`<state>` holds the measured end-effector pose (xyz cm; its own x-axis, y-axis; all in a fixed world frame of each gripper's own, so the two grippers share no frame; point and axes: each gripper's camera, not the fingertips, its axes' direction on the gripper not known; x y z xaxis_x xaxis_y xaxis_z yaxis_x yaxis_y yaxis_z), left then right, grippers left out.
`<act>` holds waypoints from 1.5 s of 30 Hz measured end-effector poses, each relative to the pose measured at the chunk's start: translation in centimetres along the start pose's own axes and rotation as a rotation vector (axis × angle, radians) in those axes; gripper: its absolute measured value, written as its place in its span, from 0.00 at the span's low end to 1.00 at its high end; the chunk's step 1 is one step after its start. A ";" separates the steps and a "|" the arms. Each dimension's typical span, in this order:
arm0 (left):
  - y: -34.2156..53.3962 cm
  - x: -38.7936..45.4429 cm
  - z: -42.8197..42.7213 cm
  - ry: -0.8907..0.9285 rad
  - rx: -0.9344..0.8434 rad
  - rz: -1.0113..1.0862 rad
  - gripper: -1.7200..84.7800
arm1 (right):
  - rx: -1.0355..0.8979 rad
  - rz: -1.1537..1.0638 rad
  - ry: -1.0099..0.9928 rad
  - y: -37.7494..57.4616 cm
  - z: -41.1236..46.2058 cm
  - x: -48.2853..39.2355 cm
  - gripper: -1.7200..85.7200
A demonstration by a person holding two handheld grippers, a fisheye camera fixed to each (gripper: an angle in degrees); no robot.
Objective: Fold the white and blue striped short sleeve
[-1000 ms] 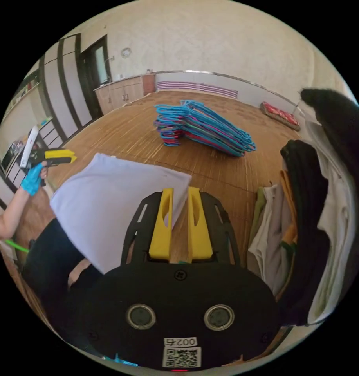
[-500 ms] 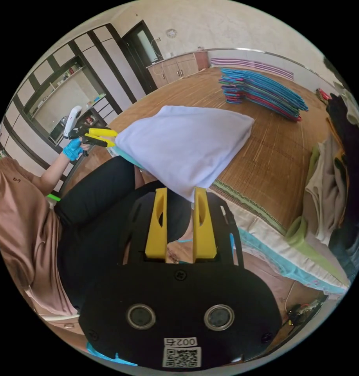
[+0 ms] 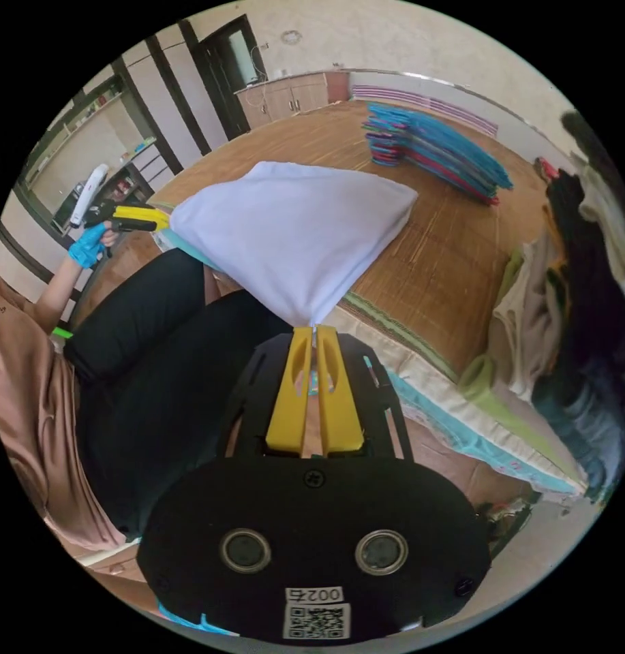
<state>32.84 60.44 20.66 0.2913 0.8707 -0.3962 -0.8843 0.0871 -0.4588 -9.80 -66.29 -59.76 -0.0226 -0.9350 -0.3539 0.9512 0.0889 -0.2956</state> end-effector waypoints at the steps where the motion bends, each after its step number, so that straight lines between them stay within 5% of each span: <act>1: 0.2 0.2 -0.7 -0.030 -0.004 -0.013 0.04 | 0.016 -0.016 0.071 -0.1 -1.0 -0.8 0.13; 9: 0.2 1.8 -5.1 -0.040 0.160 -0.051 0.05 | 0.350 0.017 0.275 -4.8 -5.5 -5.6 0.09; 16: -1.0 2.1 -5.5 -0.080 0.299 -0.116 0.05 | 0.654 0.034 0.130 -13.3 -1.9 -9.8 0.12; 25: -3.2 -0.5 -3.0 -0.051 0.583 -0.338 0.02 | 0.768 0.123 0.000 -20.2 5.3 -11.7 0.15; 35: -4.9 -0.1 6.1 -0.220 0.375 -0.444 0.01 | 0.794 0.192 -0.033 -18.4 9.7 -10.6 0.14; 45: -5.3 -2.3 6.2 -0.144 0.368 -0.492 0.01 | 0.776 0.065 0.103 -19.4 11.1 -10.6 0.15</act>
<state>34.60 60.95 28.93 0.6664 0.7406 -0.0856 -0.7345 0.6325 -0.2461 -24.59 -61.91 -40.43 0.0480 -0.8964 -0.4406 0.8940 -0.1582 0.4192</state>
